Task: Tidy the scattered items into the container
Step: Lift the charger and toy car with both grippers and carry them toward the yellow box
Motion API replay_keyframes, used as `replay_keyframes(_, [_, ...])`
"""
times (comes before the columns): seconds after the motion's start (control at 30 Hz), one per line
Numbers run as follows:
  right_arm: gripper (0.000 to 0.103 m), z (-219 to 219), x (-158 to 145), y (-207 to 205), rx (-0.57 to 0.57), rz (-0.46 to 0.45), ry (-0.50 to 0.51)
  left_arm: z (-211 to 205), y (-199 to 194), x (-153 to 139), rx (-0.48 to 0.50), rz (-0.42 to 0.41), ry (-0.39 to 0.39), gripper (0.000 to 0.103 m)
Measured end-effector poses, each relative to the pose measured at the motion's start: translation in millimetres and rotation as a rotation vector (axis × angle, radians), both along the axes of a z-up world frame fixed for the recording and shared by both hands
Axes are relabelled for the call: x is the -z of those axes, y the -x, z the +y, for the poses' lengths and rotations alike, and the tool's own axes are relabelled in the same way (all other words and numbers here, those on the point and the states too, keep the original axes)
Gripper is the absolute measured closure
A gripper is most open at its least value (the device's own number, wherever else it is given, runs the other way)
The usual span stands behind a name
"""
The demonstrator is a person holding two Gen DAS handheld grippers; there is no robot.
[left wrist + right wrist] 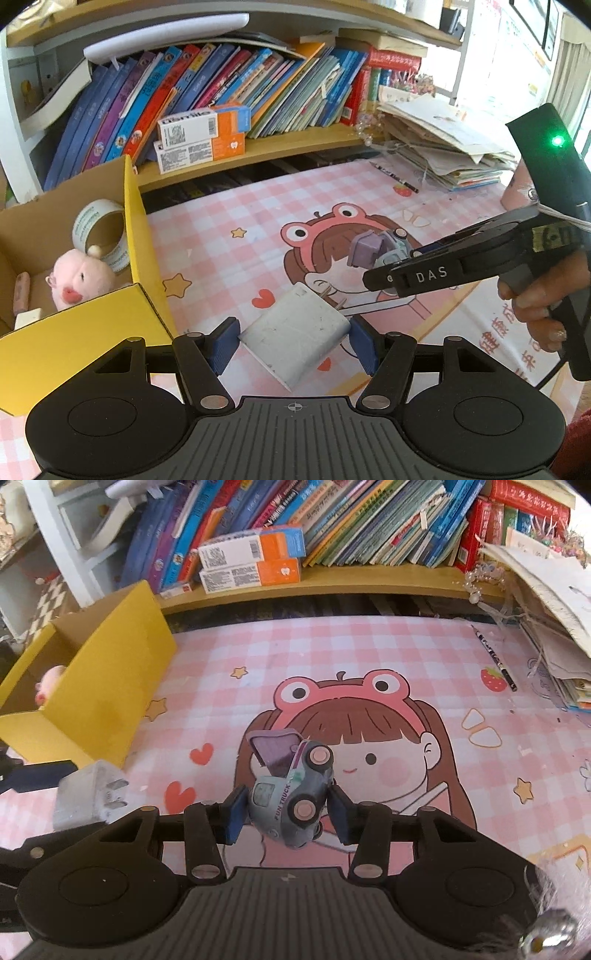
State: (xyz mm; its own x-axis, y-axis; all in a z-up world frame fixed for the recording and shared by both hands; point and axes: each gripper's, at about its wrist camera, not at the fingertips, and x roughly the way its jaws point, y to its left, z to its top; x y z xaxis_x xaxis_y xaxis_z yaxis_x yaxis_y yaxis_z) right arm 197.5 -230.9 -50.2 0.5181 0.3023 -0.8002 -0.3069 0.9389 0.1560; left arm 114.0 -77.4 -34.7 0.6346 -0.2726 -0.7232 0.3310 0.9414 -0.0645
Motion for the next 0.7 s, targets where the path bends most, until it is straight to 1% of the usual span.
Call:
replay_keyframes(0.4, [0.059, 17.9, -33.4, 42.9, -0.027, -0.064, -0.015, 23.1, 32.8, -19.0, -0.025, -0.068, 0.027, 0.039])
replay_keyframes(0.7, [0.059, 46.4, -47.7, 67.2, -0.057, -0.087, -0.04, 53.4, 53.1, -30.6, -0.058, -0.096, 0.028, 0.039])
